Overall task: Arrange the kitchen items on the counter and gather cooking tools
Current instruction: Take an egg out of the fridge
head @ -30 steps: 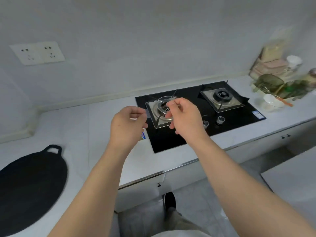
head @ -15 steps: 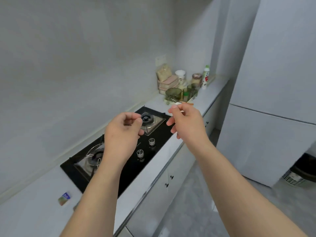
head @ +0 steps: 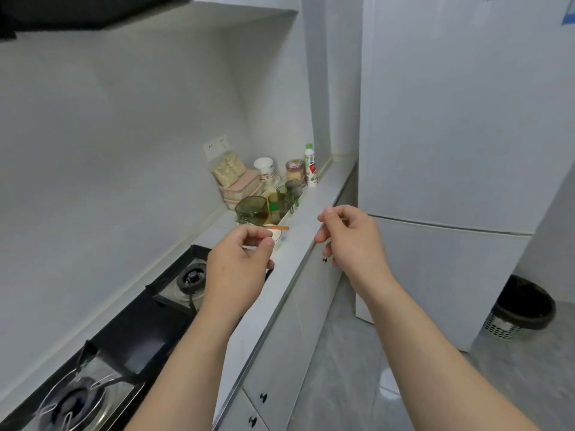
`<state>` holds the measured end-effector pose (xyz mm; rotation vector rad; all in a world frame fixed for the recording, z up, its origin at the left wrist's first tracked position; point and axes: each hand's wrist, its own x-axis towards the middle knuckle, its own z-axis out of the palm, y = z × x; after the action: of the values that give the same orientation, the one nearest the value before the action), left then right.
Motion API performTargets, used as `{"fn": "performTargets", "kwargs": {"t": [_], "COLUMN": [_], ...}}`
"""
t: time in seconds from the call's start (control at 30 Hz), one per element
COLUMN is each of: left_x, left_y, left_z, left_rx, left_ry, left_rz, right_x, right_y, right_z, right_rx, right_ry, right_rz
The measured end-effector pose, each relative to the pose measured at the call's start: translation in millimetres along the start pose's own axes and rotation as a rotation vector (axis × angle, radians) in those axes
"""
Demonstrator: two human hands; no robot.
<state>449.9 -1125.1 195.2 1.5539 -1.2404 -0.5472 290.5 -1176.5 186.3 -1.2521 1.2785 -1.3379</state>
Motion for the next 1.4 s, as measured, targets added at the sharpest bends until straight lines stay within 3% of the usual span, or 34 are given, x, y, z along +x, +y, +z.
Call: {"fn": "performTargets", "kwargs": {"t": [0.37,0.8,1.17,1.4], "left_x": [106,274,440,492], "left_y": [24,23,33,21], "left_z": [161,314,432,475], "left_rx": [-0.085,-0.251,0.032,-0.264], "left_ry": [-0.123,-0.290,-0.547,-0.386], "left_rz": [0.000,0.058,0.185,0.112], "right_x": [151,298,444,471], "right_y": [32,62,55,62], "right_z": [-91,-134,-121,-113], "right_rx": [-0.138,-0.282,-0.425,-0.511], "right_ry": [0.084,0.258,0.480,0.541], "right_rz": [0.032,0.064,0.123,0.141]}}
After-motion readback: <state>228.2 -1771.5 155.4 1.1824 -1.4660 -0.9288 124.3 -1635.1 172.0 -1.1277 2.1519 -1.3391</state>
